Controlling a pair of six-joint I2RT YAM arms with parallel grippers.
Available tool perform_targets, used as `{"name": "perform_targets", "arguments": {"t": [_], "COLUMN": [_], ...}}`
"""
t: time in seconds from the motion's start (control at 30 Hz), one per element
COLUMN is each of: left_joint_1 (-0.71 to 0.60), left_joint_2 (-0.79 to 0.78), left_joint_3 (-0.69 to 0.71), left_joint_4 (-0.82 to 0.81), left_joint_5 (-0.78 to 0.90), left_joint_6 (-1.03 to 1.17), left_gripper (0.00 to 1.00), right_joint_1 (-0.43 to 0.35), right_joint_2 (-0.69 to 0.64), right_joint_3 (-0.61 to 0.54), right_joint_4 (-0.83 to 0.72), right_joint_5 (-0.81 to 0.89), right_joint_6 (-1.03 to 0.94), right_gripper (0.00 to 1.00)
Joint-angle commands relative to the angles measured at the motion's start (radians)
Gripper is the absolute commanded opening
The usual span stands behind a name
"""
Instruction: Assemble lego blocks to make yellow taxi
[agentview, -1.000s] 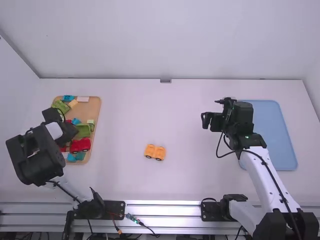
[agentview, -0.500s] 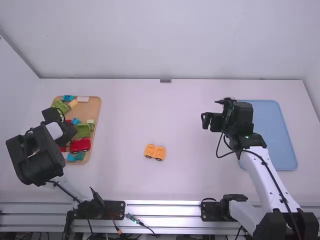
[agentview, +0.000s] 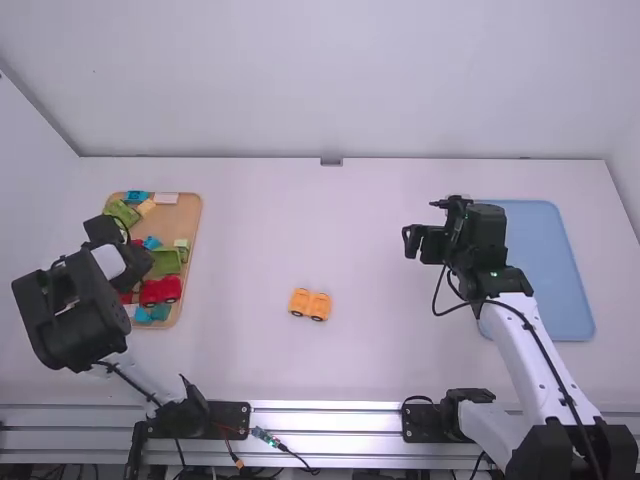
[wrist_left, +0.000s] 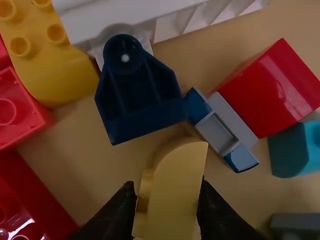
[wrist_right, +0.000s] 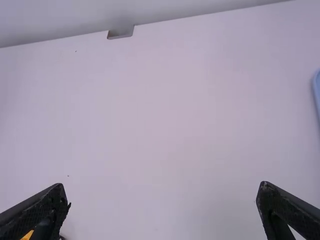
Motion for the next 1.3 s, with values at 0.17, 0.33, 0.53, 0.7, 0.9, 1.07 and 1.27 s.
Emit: {"name": "perform_targets", "arguments": {"t": [0.17,0.33,0.53,0.7,0.9,1.07,1.27], "left_joint_1": [0.002,-0.001,0.002,0.001,-0.006,-0.056,-0.273], "left_joint_2": [0.003,0.003,-0.017,-0.067,-0.181,-0.302,-0.474], "left_joint_3": [-0.006,0.000,0.034,0.076,0.090,0.090,0.071], "left_joint_4": [-0.007,-0.005,-0.009,-0.057,-0.126,-0.167,-0.170], "left_joint_5": [0.007,0.011,0.073,0.097,0.093,0.097,0.022], "left_joint_6": [0.010,0.003,0.009,0.003,0.003,0.056,0.245], "left_gripper": [0.23,0.22,0.02,0.02,0.02,0.02,0.02], "right_joint_1": [0.003,0.003,0.003,0.003,0.003,0.003,0.003], "right_joint_2": [-0.020,-0.020,-0.020,-0.020,-0.020,-0.020,-0.020], "right_joint_3": [0.034,0.034,0.034,0.034,0.034,0.034,0.034], "right_joint_4": [-0.002,-0.002,0.000,0.002,0.013,0.042,0.069], "right_joint_5": [0.004,0.004,0.004,0.003,-0.032,-0.140,-0.183], "right_joint_6": [0.000,0.000,0.000,0.000,0.004,0.004,0.116], "right_gripper": [1.00,0.99,0.99,0.99,0.99,0.99,1.00]}}
